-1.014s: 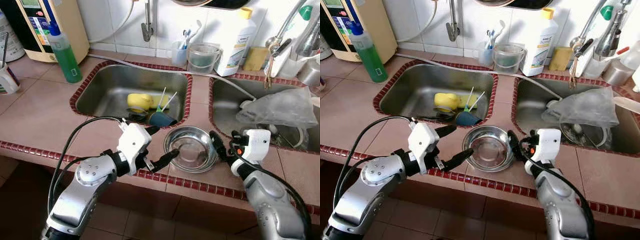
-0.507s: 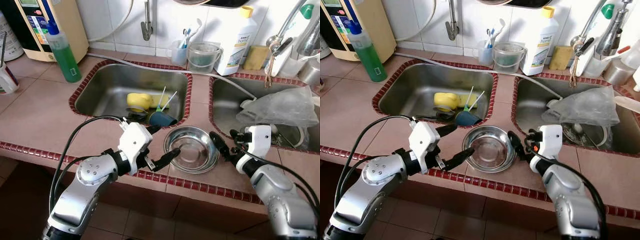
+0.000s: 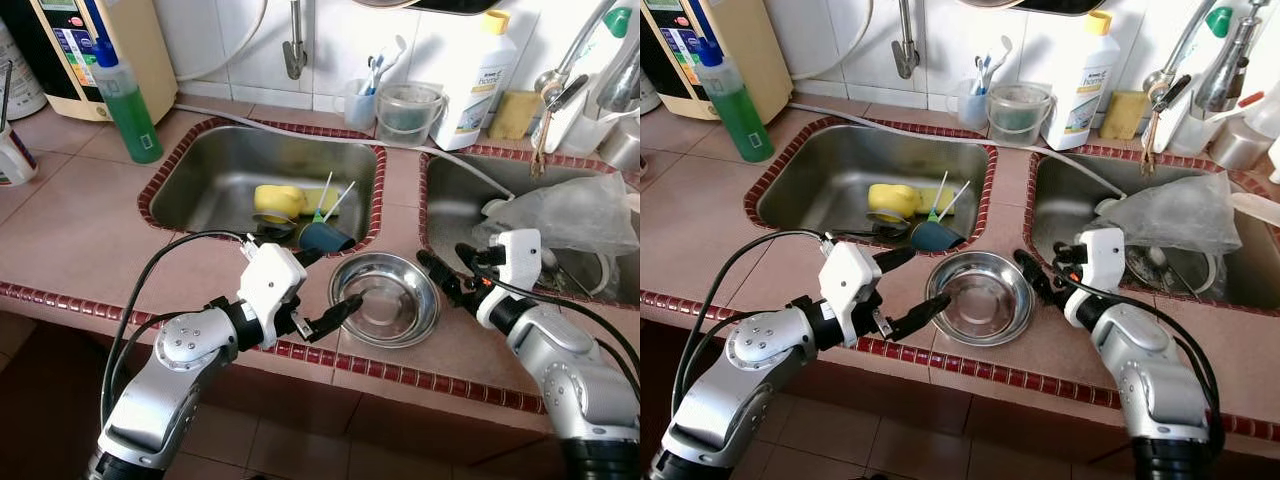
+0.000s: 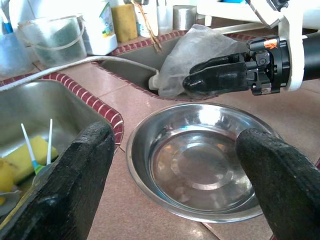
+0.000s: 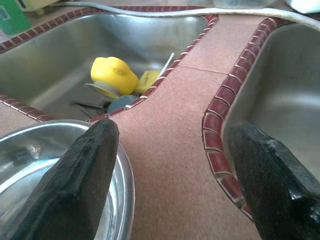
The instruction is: Kitchen organization
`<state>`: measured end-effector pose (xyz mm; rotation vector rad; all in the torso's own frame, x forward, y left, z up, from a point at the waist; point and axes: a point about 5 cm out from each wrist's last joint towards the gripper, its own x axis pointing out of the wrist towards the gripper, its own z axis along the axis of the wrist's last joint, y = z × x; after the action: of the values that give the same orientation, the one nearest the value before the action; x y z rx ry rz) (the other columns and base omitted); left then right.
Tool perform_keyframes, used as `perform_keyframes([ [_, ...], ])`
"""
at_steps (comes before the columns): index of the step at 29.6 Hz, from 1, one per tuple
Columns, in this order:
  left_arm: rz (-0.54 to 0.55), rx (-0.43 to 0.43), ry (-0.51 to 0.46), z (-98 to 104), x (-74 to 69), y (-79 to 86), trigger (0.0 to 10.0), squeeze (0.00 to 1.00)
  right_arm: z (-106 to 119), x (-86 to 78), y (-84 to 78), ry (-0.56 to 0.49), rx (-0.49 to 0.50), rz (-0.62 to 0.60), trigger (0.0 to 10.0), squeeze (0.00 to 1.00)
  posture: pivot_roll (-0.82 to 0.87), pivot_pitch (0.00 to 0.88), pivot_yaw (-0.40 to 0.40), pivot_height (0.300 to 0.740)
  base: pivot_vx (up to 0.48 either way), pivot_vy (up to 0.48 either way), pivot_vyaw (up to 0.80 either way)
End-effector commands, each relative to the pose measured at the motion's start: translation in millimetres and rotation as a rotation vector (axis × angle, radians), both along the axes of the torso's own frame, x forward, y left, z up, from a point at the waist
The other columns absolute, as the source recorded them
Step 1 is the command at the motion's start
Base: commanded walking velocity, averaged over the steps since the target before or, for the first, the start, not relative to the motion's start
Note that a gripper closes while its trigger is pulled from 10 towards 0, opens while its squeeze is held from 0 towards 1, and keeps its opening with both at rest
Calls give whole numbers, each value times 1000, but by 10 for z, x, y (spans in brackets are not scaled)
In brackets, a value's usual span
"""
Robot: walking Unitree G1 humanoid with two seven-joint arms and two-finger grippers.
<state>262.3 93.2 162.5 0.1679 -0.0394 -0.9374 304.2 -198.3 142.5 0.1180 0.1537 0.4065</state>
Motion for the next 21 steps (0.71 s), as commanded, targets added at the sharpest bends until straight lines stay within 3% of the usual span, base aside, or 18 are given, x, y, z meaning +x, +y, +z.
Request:
perform_keyframes([
  [1,-2,5,-13,31,-11,-8,10000,0,-16,15,10,24,-5,23,10000,0,-55,126,-8,740,0,0,0],
  [21,10,-1,-3,6,-54,-13,10000,0,-176,48,257,114,-14,222,10000,0,-40,130,-32,740,0,0,0],
])
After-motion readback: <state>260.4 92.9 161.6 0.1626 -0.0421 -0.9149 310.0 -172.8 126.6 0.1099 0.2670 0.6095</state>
